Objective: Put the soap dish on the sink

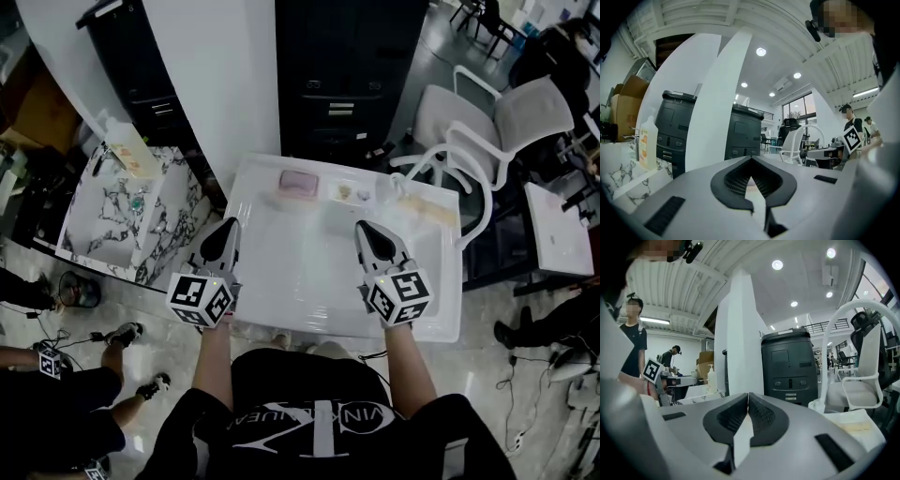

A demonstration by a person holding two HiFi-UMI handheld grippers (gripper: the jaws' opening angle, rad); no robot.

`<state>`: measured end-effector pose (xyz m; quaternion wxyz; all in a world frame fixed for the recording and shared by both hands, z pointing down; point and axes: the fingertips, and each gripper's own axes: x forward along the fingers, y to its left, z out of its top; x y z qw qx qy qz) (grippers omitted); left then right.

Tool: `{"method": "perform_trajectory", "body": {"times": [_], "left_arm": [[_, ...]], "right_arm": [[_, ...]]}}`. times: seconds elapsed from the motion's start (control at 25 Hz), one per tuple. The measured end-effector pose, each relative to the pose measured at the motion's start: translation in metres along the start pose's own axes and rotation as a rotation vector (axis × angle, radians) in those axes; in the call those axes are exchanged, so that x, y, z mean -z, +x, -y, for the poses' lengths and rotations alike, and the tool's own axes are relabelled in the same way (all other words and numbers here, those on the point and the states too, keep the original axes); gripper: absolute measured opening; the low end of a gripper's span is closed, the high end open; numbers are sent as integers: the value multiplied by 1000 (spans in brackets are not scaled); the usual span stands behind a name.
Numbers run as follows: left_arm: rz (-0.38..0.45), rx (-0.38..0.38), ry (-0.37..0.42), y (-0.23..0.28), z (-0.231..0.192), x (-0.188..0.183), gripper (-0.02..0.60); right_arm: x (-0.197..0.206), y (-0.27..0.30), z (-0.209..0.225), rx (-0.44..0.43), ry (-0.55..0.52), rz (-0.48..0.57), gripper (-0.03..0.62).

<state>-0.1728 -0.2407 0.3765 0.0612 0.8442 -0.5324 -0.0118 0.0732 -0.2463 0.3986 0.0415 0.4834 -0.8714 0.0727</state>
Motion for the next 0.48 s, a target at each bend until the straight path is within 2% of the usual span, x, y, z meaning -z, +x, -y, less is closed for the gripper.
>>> {"method": "perform_trajectory", "body": {"times": [0.48], "left_arm": [[17, 12, 15, 9, 4, -11, 14]], "right_arm": [[-12, -1, 2, 14, -10, 37, 26]]}}
